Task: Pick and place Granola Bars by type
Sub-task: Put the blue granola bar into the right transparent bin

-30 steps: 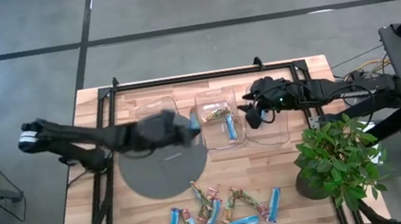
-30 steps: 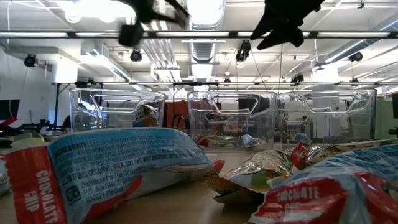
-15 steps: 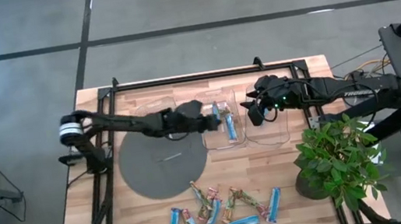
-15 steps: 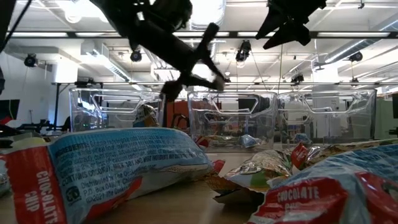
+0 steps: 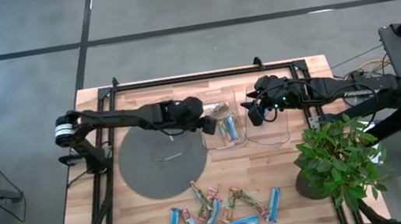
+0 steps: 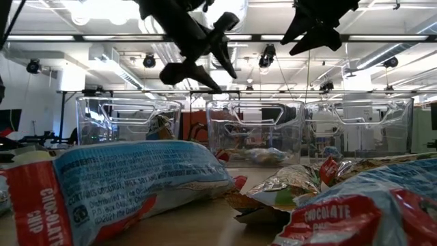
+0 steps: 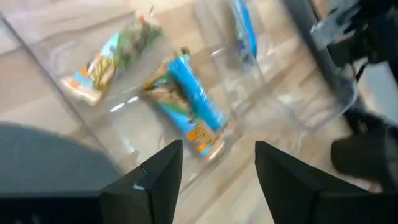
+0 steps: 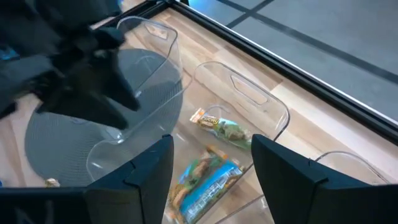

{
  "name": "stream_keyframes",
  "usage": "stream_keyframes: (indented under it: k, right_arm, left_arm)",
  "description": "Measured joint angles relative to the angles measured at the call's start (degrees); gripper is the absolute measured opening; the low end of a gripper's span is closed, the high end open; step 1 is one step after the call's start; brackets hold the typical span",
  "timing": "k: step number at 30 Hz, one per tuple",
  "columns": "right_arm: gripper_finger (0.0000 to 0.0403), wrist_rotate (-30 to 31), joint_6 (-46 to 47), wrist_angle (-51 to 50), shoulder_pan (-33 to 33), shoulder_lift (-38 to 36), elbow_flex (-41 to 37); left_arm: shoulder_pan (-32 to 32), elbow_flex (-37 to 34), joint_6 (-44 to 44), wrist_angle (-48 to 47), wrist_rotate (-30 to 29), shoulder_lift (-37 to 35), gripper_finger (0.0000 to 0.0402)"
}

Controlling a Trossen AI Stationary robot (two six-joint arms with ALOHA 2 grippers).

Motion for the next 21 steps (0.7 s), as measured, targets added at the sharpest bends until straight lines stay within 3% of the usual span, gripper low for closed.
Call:
stream_keyframes:
  k: [5, 9, 13, 21]
  right_arm:
    - [0.0206, -2.0, -0.2, -0.3, -0.1, 0.6, -0.3]
    - [0.0206, -6.7, -1.2, -1.2, 0.1, 1.5, -0.6]
    - [0.0206, -9.5, -3.6, -1.5, 0.8, 2.3, -0.7]
    - [0.0206, -13.8, -6.9, -6.5, 2.9, 4.4, -0.3]
  left_arm:
    - [-2.9, 0.0, 3.5, -6.9, 5.7, -3.6, 0.0183]
    - [-10.3, -0.2, 7.5, -15.3, 6.6, -7.3, 0.0183]
    - [-18.8, -0.4, 6.1, -21.0, 3.9, -9.2, 0.0183]
    - [-29.6, -0.4, -8.1, -28.9, -8.2, -10.9, 0.0183]
